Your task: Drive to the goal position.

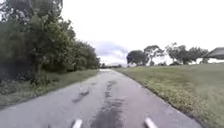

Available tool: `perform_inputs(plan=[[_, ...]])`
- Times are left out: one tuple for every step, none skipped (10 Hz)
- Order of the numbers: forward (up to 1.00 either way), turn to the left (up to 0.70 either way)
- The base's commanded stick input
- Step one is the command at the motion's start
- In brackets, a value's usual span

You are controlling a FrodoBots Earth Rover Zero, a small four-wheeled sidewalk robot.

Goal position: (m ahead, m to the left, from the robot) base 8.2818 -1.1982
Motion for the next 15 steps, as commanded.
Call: perform_inputs(plan=[[0.85, 0.0], [0.85, 0.0], [0.85, 0.0], [0.85, 0.0], [0.85, 0.0], [0.85, 0.0], [0.85, 0.0], [0.85, 0.0], [0.85, 0.0], [0.85, 0.0], [0.85, 0.0], [0.85, 0.0], [0.85, 0.0], [0.85, 0.0], [0.85, 0.0]])
